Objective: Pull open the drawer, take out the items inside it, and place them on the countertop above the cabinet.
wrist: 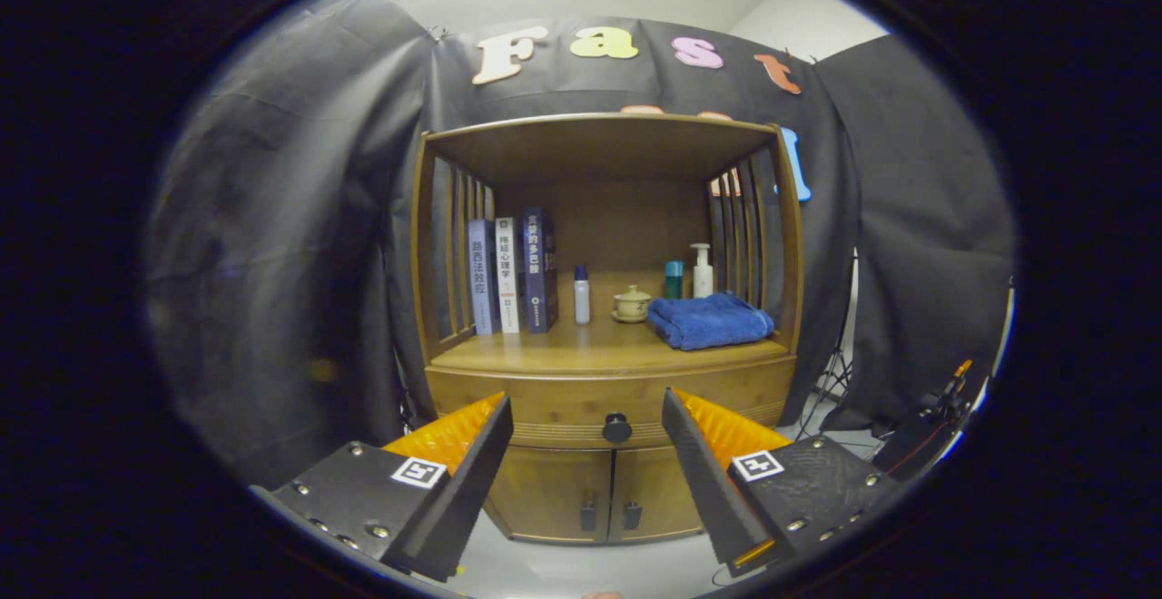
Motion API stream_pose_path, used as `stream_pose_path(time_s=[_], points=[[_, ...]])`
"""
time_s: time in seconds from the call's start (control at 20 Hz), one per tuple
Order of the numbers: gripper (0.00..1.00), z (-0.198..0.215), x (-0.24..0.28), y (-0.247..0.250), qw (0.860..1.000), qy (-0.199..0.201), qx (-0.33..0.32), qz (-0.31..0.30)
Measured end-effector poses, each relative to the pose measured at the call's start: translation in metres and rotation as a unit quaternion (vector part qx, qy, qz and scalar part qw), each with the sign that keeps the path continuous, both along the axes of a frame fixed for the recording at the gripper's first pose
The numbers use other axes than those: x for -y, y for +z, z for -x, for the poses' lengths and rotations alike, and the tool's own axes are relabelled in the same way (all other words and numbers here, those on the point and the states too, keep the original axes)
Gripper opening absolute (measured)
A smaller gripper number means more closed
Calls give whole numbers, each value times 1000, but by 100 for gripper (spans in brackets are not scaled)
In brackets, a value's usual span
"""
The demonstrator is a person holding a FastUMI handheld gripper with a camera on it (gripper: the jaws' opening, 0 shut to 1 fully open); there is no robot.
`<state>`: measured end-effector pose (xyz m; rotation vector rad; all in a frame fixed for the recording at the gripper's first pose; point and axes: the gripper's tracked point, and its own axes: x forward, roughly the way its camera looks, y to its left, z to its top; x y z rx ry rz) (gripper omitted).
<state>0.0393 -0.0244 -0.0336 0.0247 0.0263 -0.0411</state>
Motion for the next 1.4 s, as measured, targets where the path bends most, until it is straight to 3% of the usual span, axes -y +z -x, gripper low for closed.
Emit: stream_pose_path(time_s=[0.6,0.9,1.1,1.2,1.4], points=[[99,-119,16,-85,998,-24,-48,-33],[99,-177,30,-159,990,-37,-132,-40],[50,-191,37,-157,993,-38,-107,-22],[50,-191,36,-140,997,-27,-71,14],[50,-192,34,-134,996,-42,-44,63]])
